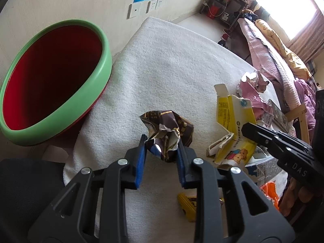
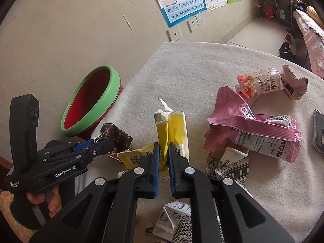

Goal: Collect trash
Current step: 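Grasp the crumpled brown foil wrapper with the left gripper while the right gripper holds the carton, then move both grippers over the red bin and release the foil and carton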

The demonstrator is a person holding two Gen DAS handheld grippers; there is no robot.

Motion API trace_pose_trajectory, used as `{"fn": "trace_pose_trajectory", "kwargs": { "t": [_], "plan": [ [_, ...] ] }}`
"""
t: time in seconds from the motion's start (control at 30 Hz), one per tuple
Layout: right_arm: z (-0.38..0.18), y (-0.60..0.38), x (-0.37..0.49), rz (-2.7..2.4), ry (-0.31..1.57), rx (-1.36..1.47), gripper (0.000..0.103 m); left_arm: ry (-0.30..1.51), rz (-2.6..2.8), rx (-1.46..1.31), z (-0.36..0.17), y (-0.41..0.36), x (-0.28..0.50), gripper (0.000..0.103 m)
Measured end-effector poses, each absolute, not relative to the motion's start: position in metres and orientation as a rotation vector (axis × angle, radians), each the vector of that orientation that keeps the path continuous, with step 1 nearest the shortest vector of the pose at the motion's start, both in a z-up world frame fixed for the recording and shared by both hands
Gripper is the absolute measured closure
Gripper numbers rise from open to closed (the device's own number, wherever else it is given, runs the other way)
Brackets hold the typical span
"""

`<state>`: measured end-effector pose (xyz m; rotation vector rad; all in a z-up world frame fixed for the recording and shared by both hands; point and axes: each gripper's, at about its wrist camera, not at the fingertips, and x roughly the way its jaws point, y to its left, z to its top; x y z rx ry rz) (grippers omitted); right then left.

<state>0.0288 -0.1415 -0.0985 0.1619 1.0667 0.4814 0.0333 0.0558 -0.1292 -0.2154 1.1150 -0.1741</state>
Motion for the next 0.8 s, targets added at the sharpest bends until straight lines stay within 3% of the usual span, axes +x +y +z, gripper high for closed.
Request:
{"fn": "trace_pose_trajectory", "kwargs": {
  "t": [0.8],
  "plan": [
    [-0.09, -0.134, 0.026, 0.512, 1.036, 0.134, 0.095, 1.01, -0.105, -0.26, -0.093, 0.087, 0.036, 0.077]
  ]
}}
